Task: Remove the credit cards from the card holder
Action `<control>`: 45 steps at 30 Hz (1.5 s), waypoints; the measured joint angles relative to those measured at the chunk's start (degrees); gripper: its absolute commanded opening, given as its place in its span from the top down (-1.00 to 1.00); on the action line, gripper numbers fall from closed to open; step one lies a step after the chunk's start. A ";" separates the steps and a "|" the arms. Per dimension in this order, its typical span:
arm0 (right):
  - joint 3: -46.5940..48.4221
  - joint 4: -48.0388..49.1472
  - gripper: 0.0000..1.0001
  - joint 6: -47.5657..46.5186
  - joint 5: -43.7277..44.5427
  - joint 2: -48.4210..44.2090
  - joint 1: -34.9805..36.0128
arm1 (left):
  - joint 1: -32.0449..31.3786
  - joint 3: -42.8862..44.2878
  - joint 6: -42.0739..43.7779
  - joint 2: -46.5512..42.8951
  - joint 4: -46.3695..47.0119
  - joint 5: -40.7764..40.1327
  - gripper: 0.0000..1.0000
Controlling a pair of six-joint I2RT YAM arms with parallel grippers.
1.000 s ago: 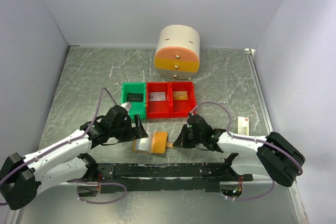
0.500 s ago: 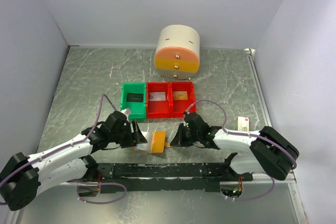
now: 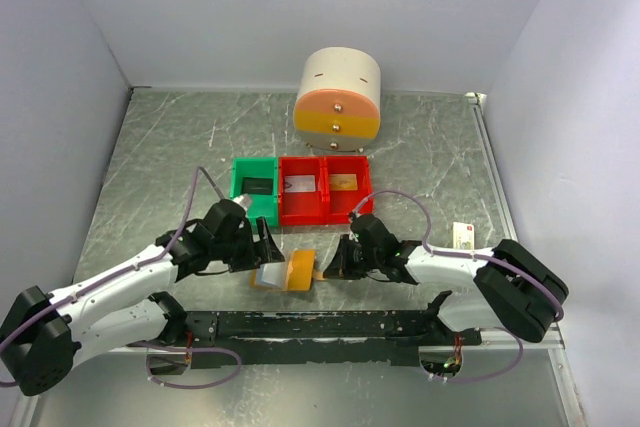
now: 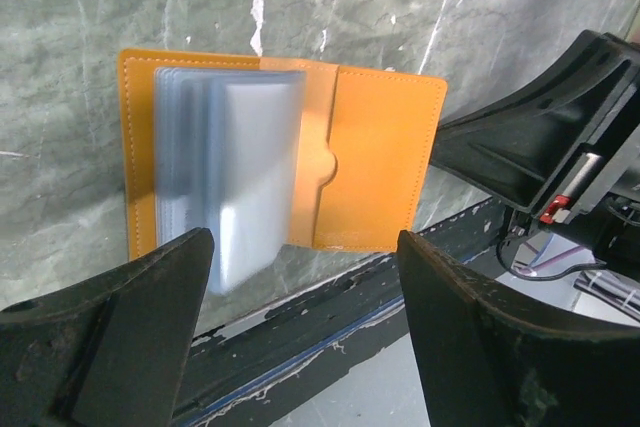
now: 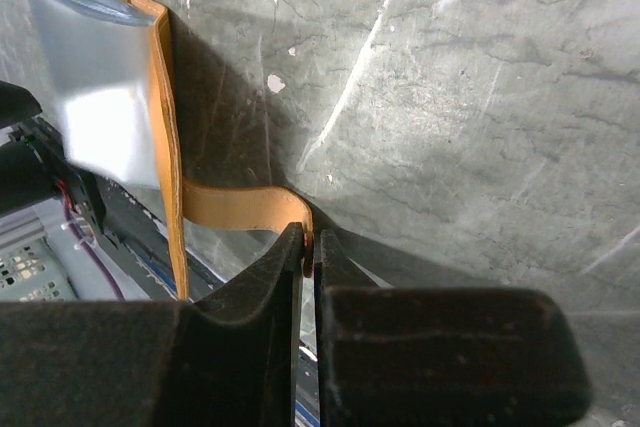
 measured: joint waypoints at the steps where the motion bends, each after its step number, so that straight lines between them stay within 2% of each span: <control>1: 0.00 -0.09 0.87 -0.02 0.07 -0.07 0.02 | 0.00 0.07 0.26 0.00 -0.24 -0.02 -0.72; 9: 0.44 -1.31 0.85 0.02 0.57 -0.35 0.00 | 0.00 0.11 0.85 0.70 -1.38 0.07 -0.71; 12: 0.44 -1.51 0.84 0.04 0.68 -0.46 0.02 | -0.87 1.81 0.20 -0.52 -6.08 -4.57 -0.80; 14: 0.57 -1.70 0.84 0.02 0.74 -0.46 0.02 | -1.09 2.71 -0.17 -3.67 -7.96 -7.28 -0.76; 17: 0.94 -2.47 0.83 -0.07 1.01 -0.46 0.02 | -1.20 2.86 -0.07 -8.94 -6.12 -7.52 -0.69; 19: 1.25 -3.04 0.82 -0.13 1.25 -0.46 0.02 | -1.22 2.62 -0.02 -9.33 -2.25 -5.44 -0.64; 24: 1.33 -3.52 0.81 -0.07 1.70 -0.76 0.00 | -3.10 -0.13 -0.48 -0.22 10.12 2.64 -0.39; 26: 1.33 -3.96 0.80 -0.04 2.05 -1.14 0.02 | -5.62 -1.55 -0.87 3.98 12.96 4.15 -0.22; 29: 1.27 -4.87 0.74 -0.09 2.34 -1.92 0.00 | -10.27 -2.12 -1.79 9.77 16.06 4.59 -0.12; 32: 1.25 -6.12 0.32 -0.17 2.43 -3.50 0.00 | -13.20 -2.12 -2.84 14.08 17.35 3.61 -0.04; 37: 2.32 -8.96 0.22 -1.75 1.22 -8.66 0.02 | -13.86 -2.12 -3.74 17.59 17.86 1.75 0.07; 42: 10.08 -14.43 0.25 -3.52 1.64 -11.96 0.02 | -13.90 -2.14 -3.93 17.90 17.97 0.15 0.06; 45: 13.70 -13.92 0.45 -3.74 1.16 -11.89 0.15 | -13.90 -2.21 -3.96 17.88 18.18 -0.09 0.07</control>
